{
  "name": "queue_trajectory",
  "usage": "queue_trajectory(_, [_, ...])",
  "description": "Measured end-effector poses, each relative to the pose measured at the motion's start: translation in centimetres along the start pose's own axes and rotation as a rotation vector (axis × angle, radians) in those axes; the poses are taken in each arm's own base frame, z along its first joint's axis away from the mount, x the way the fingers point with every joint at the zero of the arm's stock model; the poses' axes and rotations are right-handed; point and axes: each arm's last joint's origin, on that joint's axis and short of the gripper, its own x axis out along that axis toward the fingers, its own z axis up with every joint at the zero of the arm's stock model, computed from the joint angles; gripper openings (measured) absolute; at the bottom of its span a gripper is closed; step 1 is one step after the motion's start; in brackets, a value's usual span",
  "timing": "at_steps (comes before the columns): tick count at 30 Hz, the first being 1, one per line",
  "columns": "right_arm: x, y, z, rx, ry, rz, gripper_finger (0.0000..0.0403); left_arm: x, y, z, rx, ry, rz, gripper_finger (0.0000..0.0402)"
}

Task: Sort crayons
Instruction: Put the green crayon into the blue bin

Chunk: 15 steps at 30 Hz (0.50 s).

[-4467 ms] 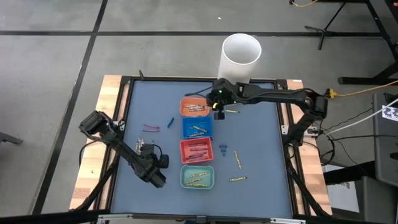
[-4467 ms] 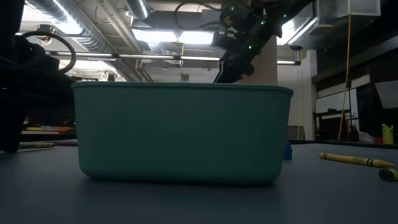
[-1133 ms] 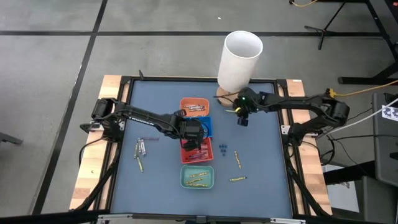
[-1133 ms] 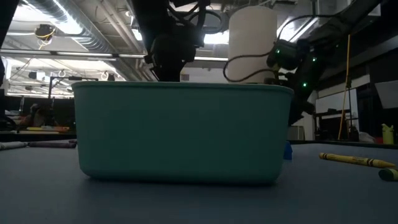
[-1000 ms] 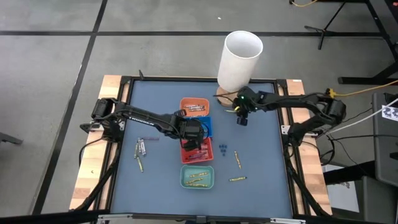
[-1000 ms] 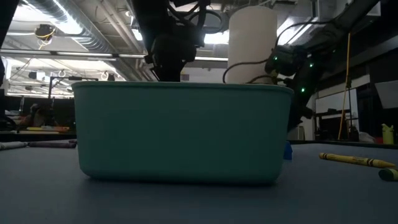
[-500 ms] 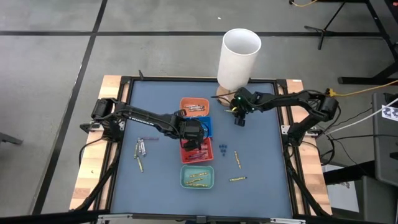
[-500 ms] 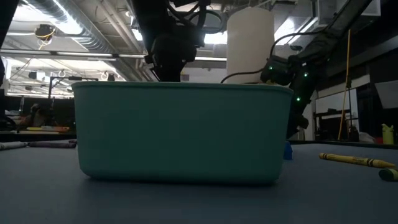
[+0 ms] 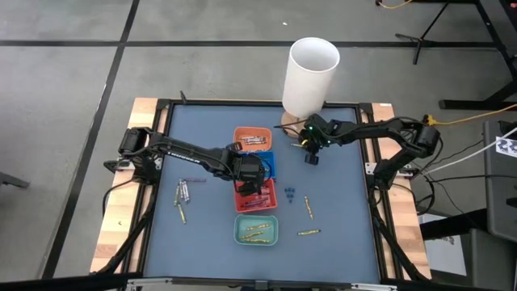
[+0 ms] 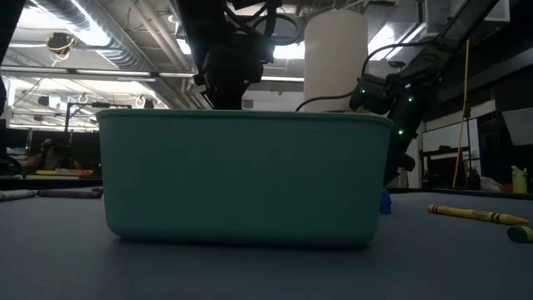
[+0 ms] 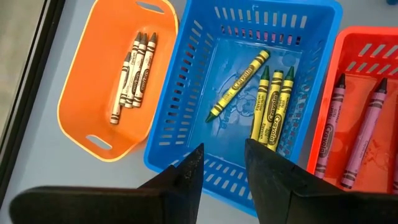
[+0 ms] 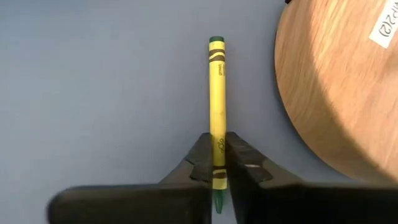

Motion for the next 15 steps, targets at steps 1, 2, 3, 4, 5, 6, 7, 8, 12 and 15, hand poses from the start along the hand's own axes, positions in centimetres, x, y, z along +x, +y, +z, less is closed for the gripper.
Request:
queue_trajectory(1, [0.00, 0.00, 0.00, 0.000, 0.000, 0.000, 0.0016, 0.00, 0.00, 0.00, 0.000, 0.000, 0.000, 0.0100])
queue_trajectory(2, [-0.01, 0.00, 0.00, 0.000, 0.000, 0.000, 0.0011, 0.00, 0.00, 0.00, -0.001, 0.000, 0.000, 0.0100])
queue_trajectory(3, [-0.01, 0.00, 0.00, 0.000, 0.000, 0.000, 0.0008, 0.00, 0.00, 0.00, -0.003, 0.000, 0.000, 0.0100])
queue_trajectory(4, [-0.01, 0.00, 0.00, 0.000, 0.000, 0.000, 0.0007, 0.00, 0.00, 0.00, -0.004, 0.000, 0.000, 0.0100])
queue_trajectory(5, [-0.01, 0.00, 0.00, 0.000, 0.000, 0.000, 0.0008, 0.00, 0.00, 0.00, -0.004, 0.000, 0.000, 0.0100])
queue_trajectory(6, [-0.01, 0.00, 0.00, 0.001, -0.001, 0.001, 0.0011, 0.00, -0.01, -0.01, -0.003, 0.000, 0.000, 0.0100])
queue_trajectory(7, [-0.04, 0.02, 0.01, 0.003, -0.005, 0.008, 0.0015, -0.01, -0.04, -0.02, -0.002, 0.000, 0.000, 0.0100])
queue_trajectory(8, [-0.06, 0.04, 0.03, 0.006, -0.010, 0.020, 0.0020, -0.04, -0.09, -0.04, -0.001, 0.000, -0.001, 0.0100])
queue_trajectory(12, [-0.32, 0.11, 0.14, 0.010, -0.034, 0.056, 0.0027, -0.24, -0.45, -0.18, 0.009, -0.004, -0.005, 0.0100])
queue_trajectory(15, [-0.67, 0.14, 0.21, 0.009, -0.044, 0.059, 0.0021, -0.50, -0.92, -0.36, 0.023, -0.009, -0.012, 0.0100])
